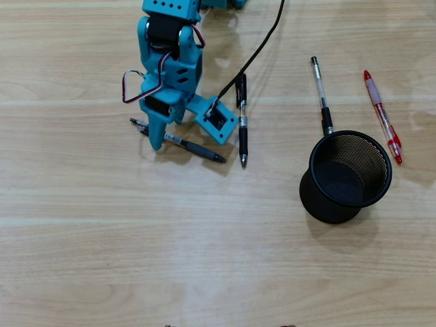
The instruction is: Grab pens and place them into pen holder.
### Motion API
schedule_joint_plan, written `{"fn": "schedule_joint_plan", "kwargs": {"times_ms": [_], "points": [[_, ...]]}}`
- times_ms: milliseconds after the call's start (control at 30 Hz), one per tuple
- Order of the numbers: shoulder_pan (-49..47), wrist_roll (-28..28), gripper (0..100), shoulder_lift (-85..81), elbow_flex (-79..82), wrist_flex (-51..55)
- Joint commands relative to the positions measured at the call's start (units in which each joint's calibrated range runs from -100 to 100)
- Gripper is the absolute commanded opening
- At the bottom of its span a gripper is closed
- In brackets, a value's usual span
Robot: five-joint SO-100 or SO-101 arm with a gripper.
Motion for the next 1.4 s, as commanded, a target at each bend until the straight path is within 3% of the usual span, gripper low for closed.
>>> {"fn": "schedule_joint_plan", "kwargs": {"times_ms": [0, 167, 400, 600, 800, 967, 1133, 1367], "points": [[0.4, 0.1, 26, 2.1, -4.7, -0.6], [0.7, -0.3, 25, 7.2, -7.0, -0.5], [1.3, -0.4, 2, 8.0, -7.8, 0.7], [3.5, -4.7, 2, 8.5, -7.2, 7.3], [4.1, -4.8, 2, 7.1, -7.8, 8.4], [1.6, -1.7, 2, -4.9, -11.8, 10.6], [-1.9, -1.9, 2, -17.7, -26.2, 21.2], [-9.6, -12.4, 2, -19.6, -47.8, 34.4]]}}
